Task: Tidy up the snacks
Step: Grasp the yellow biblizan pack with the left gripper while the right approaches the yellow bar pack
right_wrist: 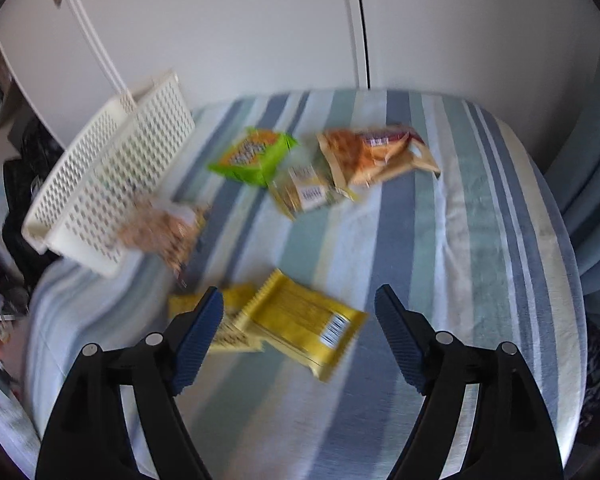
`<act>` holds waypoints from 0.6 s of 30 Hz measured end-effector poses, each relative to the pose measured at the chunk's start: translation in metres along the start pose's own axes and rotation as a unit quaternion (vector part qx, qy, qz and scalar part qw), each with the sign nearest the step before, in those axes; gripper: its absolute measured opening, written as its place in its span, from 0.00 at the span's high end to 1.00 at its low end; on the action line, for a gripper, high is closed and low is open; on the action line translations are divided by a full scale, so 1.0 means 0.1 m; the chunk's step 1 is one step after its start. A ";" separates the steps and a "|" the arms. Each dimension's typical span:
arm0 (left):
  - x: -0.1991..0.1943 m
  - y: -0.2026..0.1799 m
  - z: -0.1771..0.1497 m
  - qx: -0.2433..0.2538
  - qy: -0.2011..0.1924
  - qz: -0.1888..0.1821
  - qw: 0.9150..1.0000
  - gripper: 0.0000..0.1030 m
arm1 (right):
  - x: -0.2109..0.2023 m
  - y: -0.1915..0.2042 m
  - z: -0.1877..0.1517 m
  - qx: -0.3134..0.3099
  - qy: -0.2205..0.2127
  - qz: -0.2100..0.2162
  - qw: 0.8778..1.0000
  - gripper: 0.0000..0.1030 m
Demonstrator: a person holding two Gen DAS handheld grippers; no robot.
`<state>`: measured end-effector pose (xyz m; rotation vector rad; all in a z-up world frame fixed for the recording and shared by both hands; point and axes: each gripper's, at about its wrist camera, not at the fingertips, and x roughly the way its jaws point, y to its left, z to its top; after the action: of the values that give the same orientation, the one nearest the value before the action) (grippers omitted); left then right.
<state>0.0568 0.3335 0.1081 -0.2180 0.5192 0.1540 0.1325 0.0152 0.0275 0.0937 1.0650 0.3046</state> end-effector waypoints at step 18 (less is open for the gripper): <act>-0.06 -0.81 -0.36 0.143 0.044 -0.053 0.987 0.03 | 0.49 0.10 0.02 -0.161 0.118 -0.006 0.980 0.24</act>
<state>0.0505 0.2460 0.0943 0.0286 0.6089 -0.0344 0.1544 0.0396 -0.0108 -0.2452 1.2367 0.4829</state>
